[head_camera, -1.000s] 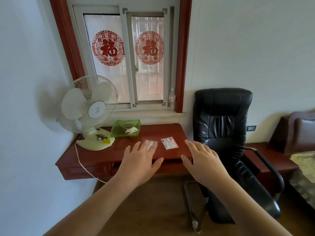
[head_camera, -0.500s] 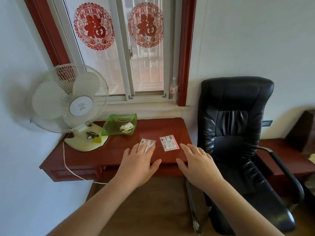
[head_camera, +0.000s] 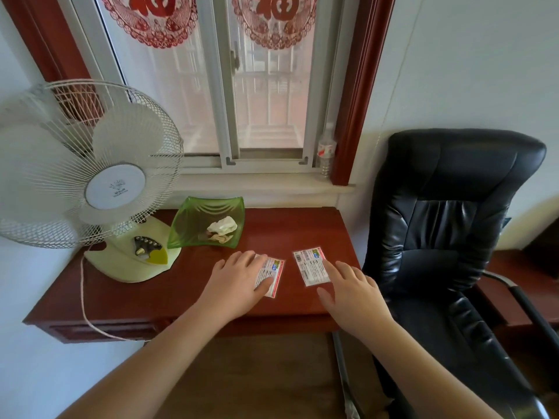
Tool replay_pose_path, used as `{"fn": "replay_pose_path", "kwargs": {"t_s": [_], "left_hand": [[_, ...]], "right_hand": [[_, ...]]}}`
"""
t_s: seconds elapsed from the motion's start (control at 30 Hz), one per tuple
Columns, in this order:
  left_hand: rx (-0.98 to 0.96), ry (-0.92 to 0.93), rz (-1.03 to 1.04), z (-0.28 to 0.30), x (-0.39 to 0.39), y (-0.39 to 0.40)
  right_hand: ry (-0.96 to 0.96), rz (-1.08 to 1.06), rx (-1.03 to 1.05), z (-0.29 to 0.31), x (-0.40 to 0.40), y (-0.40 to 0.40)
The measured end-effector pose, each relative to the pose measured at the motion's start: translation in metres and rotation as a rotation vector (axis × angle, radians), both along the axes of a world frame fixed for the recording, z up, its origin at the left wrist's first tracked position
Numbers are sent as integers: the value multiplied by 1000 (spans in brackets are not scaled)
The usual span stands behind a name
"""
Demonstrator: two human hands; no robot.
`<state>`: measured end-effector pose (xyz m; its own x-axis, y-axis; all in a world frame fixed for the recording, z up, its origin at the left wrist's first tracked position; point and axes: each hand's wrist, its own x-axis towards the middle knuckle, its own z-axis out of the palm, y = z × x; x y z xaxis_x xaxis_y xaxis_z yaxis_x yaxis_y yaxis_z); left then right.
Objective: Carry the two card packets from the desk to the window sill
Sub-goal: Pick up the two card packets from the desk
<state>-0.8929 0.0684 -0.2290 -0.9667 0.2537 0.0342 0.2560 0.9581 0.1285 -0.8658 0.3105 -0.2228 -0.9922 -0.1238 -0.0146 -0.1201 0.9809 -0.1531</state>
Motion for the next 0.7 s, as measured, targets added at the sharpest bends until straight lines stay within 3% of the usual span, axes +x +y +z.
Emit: {"fn": "replay_pose_path", "kwargs": {"t_s": [0.43, 0.7], "left_hand": [[110, -176, 48, -94, -105, -6], [179, -262, 209, -145, -159, 17]], "right_hand": [[-157, 51, 73, -83, -117, -1], [-377, 70, 5, -143, -200, 0]]}}
